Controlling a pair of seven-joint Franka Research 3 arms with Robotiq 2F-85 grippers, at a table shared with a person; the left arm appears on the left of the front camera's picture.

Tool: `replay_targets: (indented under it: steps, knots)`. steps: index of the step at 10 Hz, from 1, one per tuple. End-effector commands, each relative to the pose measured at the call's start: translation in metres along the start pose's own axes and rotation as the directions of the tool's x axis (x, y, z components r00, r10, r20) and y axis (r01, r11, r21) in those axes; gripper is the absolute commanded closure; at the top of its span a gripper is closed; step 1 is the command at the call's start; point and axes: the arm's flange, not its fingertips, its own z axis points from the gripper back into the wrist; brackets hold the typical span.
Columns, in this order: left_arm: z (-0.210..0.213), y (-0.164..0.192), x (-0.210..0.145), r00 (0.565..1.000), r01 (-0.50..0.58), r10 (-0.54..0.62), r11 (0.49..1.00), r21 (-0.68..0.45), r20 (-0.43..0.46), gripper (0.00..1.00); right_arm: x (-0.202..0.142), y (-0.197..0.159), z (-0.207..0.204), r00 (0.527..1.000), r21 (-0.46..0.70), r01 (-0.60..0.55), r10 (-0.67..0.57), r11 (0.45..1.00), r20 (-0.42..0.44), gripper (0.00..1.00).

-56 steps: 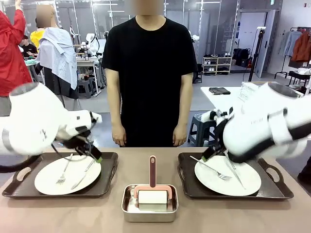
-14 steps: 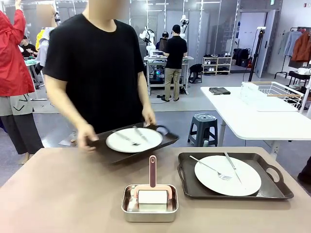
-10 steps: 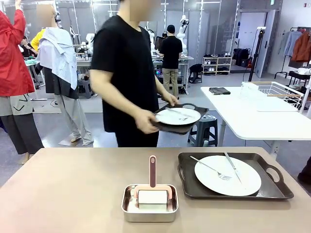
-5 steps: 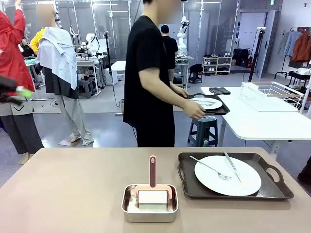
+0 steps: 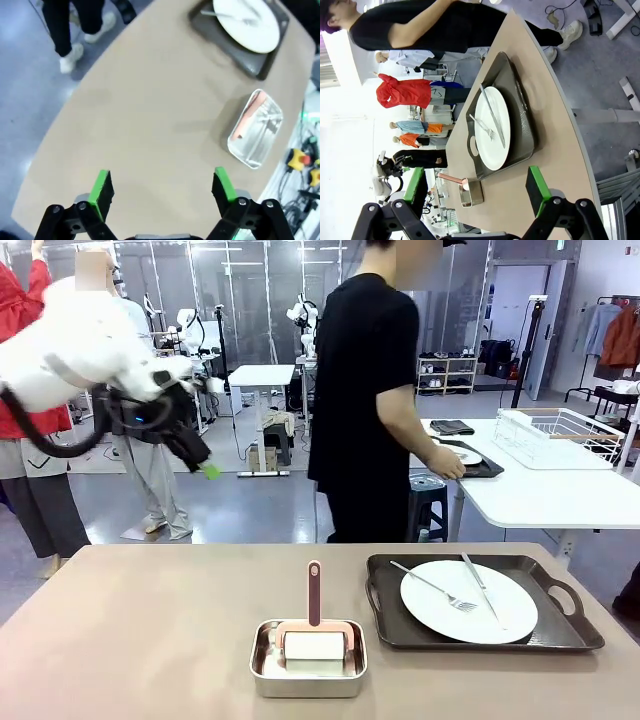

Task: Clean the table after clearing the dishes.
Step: When the left (or right) Handle tray is removed, use the left hand (or right hand) to clean the left (or right) side of the table with the Lint Roller.

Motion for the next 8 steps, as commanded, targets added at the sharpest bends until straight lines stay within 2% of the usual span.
replay_targets:
  steps: [1, 3, 4, 8]
  knots:
    - [-0.024, -0.017, 0.032, 0.993, 0.085, -0.088, 0.996, -0.040, -0.081, 0.00, -0.002, 0.003, 0.003, 1.000, 0.007, -0.002, 0.002, 1.000, -0.005, 0.00]
    - [-0.061, -0.059, 0.032, 0.974, 0.169, -0.183, 0.979, -0.110, -0.132, 0.00, -0.002, 0.003, 0.003, 1.000, 0.007, -0.002, 0.002, 1.000, -0.005, 0.00]
    - [-0.051, -0.033, 0.036, 0.991, 0.106, -0.109, 0.993, -0.052, -0.073, 0.00, -0.002, 0.003, 0.003, 1.000, 0.007, -0.002, 0.002, 1.000, -0.005, 0.00]
    - [-0.051, -0.033, 0.036, 0.991, 0.106, -0.109, 0.993, -0.052, -0.073, 0.00, -0.002, 0.003, 0.003, 1.000, 0.007, -0.002, 0.002, 1.000, -0.005, 0.00]
